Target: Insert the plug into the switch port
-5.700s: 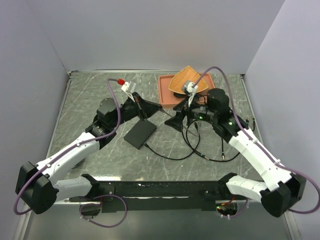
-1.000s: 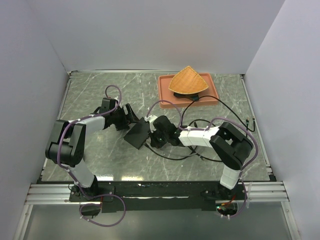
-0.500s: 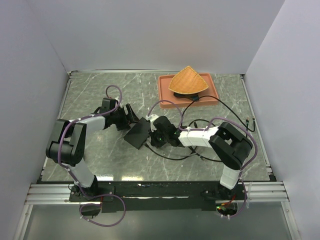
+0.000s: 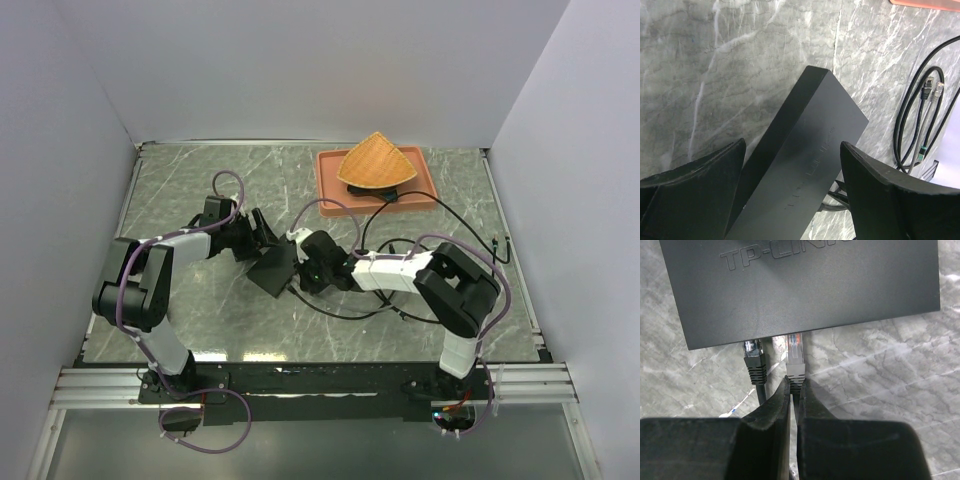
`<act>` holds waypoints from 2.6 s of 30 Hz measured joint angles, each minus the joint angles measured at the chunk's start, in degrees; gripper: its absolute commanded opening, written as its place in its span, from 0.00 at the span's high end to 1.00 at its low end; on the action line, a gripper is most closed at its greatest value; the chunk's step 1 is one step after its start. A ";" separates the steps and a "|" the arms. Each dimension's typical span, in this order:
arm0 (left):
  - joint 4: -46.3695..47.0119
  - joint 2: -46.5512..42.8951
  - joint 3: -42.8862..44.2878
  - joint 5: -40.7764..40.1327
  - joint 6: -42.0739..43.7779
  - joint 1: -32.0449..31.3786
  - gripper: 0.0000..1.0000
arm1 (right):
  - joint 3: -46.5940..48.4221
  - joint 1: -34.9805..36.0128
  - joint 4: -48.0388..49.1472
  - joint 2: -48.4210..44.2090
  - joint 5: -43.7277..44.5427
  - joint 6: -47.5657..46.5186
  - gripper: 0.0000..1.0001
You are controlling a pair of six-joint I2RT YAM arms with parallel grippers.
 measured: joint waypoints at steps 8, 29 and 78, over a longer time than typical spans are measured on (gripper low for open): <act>0.02 0.26 0.09 0.48 0.00 -0.02 0.19 | 3.43 0.52 -3.45 1.73 1.22 -0.85 1.00; -0.15 2.05 1.92 1.33 1.49 -1.11 0.21 | 4.76 0.72 -5.77 1.75 2.12 -4.57 1.00; -0.85 4.13 5.20 -1.07 3.45 -3.02 0.23 | 11.15 0.72 -12.74 3.17 2.69 -9.68 1.00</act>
